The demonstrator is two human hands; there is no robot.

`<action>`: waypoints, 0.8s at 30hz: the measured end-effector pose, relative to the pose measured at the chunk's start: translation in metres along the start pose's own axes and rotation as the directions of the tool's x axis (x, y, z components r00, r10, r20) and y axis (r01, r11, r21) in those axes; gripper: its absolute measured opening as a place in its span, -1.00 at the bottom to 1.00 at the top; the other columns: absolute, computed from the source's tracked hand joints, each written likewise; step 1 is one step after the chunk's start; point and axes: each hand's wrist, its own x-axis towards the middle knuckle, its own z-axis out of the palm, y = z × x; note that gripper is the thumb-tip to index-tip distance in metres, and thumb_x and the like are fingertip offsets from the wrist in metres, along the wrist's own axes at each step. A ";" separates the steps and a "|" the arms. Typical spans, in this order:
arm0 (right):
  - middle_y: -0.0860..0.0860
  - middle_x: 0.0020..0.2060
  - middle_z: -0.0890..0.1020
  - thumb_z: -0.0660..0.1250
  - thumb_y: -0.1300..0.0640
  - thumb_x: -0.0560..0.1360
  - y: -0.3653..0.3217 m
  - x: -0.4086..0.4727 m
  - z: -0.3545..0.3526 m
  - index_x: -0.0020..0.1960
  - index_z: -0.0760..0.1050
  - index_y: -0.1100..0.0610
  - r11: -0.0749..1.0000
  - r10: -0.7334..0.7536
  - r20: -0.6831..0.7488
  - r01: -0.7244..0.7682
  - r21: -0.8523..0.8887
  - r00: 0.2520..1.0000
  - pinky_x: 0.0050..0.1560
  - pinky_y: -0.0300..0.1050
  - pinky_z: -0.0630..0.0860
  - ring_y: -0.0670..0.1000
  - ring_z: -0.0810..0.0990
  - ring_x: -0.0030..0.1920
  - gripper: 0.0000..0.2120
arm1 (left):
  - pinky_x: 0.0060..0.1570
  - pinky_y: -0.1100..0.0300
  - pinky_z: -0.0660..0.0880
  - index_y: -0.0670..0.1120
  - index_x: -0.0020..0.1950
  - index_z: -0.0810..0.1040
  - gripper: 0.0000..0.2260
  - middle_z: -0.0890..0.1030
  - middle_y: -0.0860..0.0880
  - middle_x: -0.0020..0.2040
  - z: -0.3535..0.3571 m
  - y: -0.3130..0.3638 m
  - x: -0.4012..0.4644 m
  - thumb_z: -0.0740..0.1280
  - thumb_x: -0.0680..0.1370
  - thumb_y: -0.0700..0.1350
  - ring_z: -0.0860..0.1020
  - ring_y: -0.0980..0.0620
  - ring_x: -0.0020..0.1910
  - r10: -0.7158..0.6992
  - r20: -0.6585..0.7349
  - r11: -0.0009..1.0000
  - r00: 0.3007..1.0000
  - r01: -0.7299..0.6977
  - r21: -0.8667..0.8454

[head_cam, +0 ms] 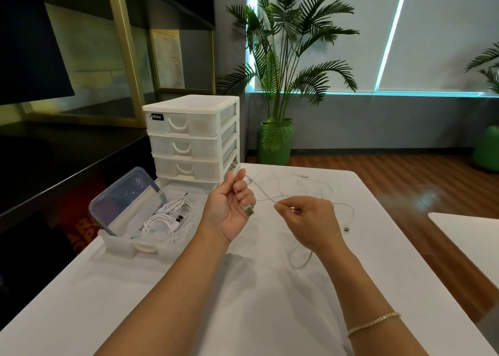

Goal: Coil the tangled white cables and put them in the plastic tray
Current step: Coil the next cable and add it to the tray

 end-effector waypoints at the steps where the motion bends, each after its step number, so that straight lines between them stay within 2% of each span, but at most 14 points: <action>1: -0.02 -0.06 0.70 0.35 0.02 0.48 -0.001 -0.001 0.001 0.00 0.67 0.07 0.999 -0.009 0.050 0.012 -0.052 0.999 0.02 -0.05 0.57 -0.03 0.61 -0.08 -0.81 | -0.62 0.35 0.29 -0.18 -0.10 0.50 -0.69 0.43 0.03 -0.52 -0.001 0.000 0.001 0.07 0.64 -0.05 0.32 0.14 -0.61 0.011 -0.019 1.000 1.000 -0.011 0.009; 4: -0.03 -0.05 0.70 0.33 -0.02 0.47 -0.005 -0.004 0.001 0.02 0.66 0.01 0.988 -0.037 0.204 0.066 -0.138 0.978 0.02 -0.05 0.56 -0.03 0.61 -0.06 -0.79 | -0.61 0.36 0.34 -0.20 -0.05 0.50 -0.73 0.51 0.01 -0.49 0.000 -0.002 0.002 0.10 0.64 -0.08 0.39 0.16 -0.59 0.037 -0.078 0.995 0.996 -0.030 0.100; 7: -0.05 -0.07 0.70 0.35 -0.05 0.46 -0.011 -0.007 0.003 0.03 0.65 0.02 0.976 -0.083 0.316 0.141 -0.164 0.945 -0.01 -0.12 0.55 -0.07 0.61 -0.09 -0.77 | -0.49 0.36 0.50 -0.21 0.03 0.52 -0.78 0.63 -0.02 -0.34 0.003 -0.008 0.000 0.13 0.63 -0.14 0.56 0.15 -0.46 0.119 -0.141 0.904 0.983 -0.049 0.425; 9: -0.04 -0.10 0.71 0.36 -0.07 0.44 -0.015 -0.008 0.003 0.00 0.66 0.04 0.969 -0.114 0.344 0.181 -0.168 0.932 -0.03 -0.14 0.55 -0.08 0.60 -0.13 -0.75 | -0.27 0.30 0.60 -0.19 0.07 0.52 -0.79 0.65 -0.06 -0.17 0.005 -0.012 -0.004 0.12 0.63 -0.15 0.64 0.07 -0.26 0.155 -0.125 0.789 0.980 -0.047 0.612; 11: -0.02 -0.13 0.71 0.37 -0.05 0.44 -0.017 -0.009 0.001 -0.03 0.67 0.05 0.973 -0.150 0.321 0.197 -0.118 0.935 -0.03 -0.14 0.55 -0.09 0.60 -0.17 -0.78 | -0.16 0.24 0.60 -0.16 0.09 0.52 -0.78 0.65 -0.06 -0.11 0.006 -0.013 -0.008 0.12 0.63 -0.12 0.64 0.02 -0.17 0.171 -0.087 0.664 0.982 -0.050 0.746; 14: -0.05 -0.15 0.71 0.40 0.05 0.43 -0.018 -0.010 -0.004 -0.01 0.67 0.05 0.982 -0.185 0.261 0.190 0.004 0.948 -0.14 -0.44 0.44 -0.22 0.54 -0.27 -0.83 | -0.25 0.25 0.55 -0.13 0.09 0.56 -0.76 0.64 -0.01 -0.20 0.006 -0.014 -0.013 0.14 0.63 -0.06 0.61 0.06 -0.25 0.189 0.048 0.350 0.981 -0.113 0.930; 16: -0.13 -0.27 0.67 0.43 0.12 0.41 -0.017 -0.011 -0.007 -0.10 0.69 0.08 0.985 -0.153 0.246 0.129 0.114 0.957 -0.21 -0.55 0.38 -0.32 0.55 -0.31 -0.90 | -0.24 0.23 0.53 -0.06 -0.02 0.59 -0.76 0.61 0.00 -0.31 0.006 -0.018 -0.016 0.16 0.62 -0.02 0.57 0.05 -0.31 0.169 0.147 0.194 0.974 -0.180 0.964; 19: -0.19 -0.38 0.63 0.46 0.15 0.38 -0.015 -0.010 -0.009 -0.26 0.68 0.07 0.971 -0.100 0.200 0.052 0.233 0.975 -0.19 -0.54 0.41 -0.34 0.58 -0.22 -0.95 | -0.42 0.30 0.41 -0.01 -0.25 0.53 -0.67 0.49 0.08 -0.54 0.008 -0.020 -0.020 0.13 0.60 0.08 0.45 0.12 -0.51 0.148 0.159 0.182 0.976 -0.185 0.966; 21: -0.24 -0.39 0.60 0.47 0.14 0.37 -0.014 -0.009 -0.010 -0.30 0.63 0.00 0.964 -0.075 0.145 0.035 0.265 0.986 -0.21 -0.52 0.43 -0.31 0.57 -0.27 -0.91 | -0.46 0.32 0.34 -0.04 -0.37 0.43 -0.59 0.39 0.10 -0.62 0.010 -0.021 -0.022 0.09 0.59 0.13 0.34 0.13 -0.56 0.100 0.122 0.190 0.987 -0.139 0.972; 24: -0.19 -0.38 0.63 0.48 0.13 0.36 -0.013 -0.008 -0.009 -0.30 0.60 -0.08 0.954 -0.060 0.102 0.027 0.300 0.993 -0.15 -0.29 0.54 -0.13 0.61 -0.26 -0.86 | -0.54 0.35 0.22 -0.03 -0.50 0.32 -0.50 0.27 0.10 -0.62 0.014 -0.022 -0.023 0.03 0.60 0.13 0.20 0.14 -0.55 -0.049 0.066 0.359 0.997 -0.044 0.932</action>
